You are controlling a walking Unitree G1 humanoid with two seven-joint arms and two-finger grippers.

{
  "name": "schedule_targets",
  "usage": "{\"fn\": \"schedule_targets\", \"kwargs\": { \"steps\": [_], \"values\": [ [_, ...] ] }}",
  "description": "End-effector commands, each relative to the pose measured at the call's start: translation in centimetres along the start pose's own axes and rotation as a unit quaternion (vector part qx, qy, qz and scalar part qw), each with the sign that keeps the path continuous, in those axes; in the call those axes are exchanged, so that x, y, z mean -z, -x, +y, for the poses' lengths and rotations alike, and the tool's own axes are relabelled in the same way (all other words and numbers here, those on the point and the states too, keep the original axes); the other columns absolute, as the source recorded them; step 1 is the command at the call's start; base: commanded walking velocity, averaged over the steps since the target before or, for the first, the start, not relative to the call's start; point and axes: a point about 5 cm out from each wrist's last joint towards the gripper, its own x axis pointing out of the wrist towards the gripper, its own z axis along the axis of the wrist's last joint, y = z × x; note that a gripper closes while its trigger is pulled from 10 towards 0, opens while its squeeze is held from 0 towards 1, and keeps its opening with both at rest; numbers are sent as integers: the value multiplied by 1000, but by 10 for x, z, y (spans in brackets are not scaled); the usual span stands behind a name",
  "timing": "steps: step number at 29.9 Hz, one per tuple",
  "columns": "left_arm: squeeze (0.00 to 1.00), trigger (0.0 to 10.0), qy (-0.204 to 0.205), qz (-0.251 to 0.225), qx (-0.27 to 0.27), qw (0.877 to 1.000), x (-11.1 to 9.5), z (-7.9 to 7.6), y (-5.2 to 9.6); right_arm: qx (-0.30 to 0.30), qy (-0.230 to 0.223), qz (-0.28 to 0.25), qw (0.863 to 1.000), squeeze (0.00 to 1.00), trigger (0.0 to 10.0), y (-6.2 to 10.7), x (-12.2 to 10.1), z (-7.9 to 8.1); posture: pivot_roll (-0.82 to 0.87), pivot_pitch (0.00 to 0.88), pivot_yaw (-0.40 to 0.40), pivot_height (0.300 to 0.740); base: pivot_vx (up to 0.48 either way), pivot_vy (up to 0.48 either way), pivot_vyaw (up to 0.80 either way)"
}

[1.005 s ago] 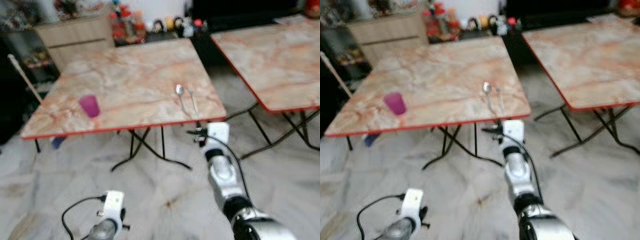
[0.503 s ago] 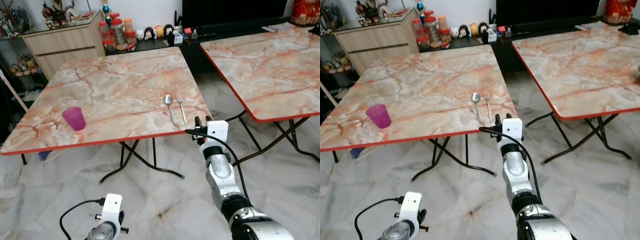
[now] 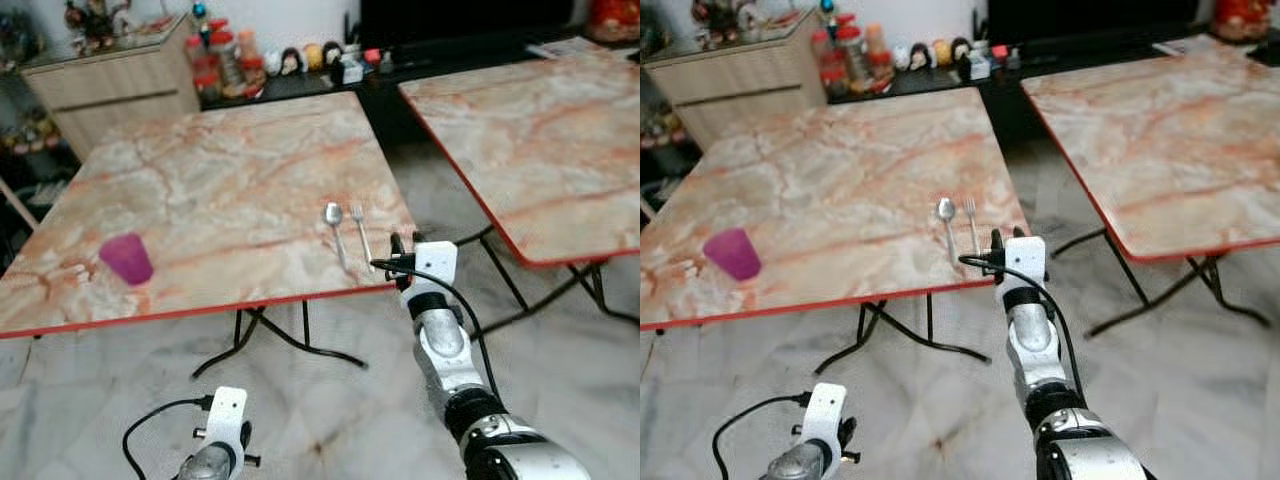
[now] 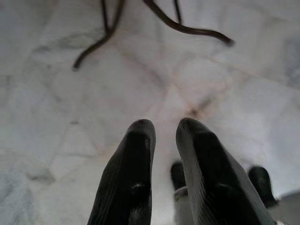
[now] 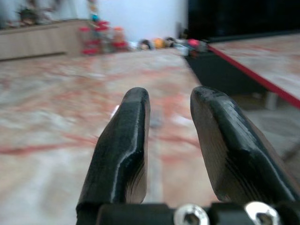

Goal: Setting the table

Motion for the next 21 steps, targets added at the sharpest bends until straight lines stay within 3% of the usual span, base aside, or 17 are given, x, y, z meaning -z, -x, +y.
{"fn": "schedule_targets", "kwargs": {
  "steps": [1, 18, 21],
  "values": [
    [0, 10000, -8, 6, -16, 1000, 2, 12, 1, -13, -6, -2, 1000, 0, 10000, -2, -3, 9, -36, 0, 90, 740, 394, 0, 0],
    [0, 10000, -8, 3, -13, 1000, 0, 11, 1, -21, -18, -8, 1000, 0, 10000, -3, -4, 11, -37, 0, 88, 740, 394, 0, 0],
    [0, 10000, -9, 4, -10, 1000, 1, 10, 1, -17, -18, -4, 1000, 0, 10000, -2, -3, 9, -41, 0, 90, 740, 0, 0, 0]
  ]
}}
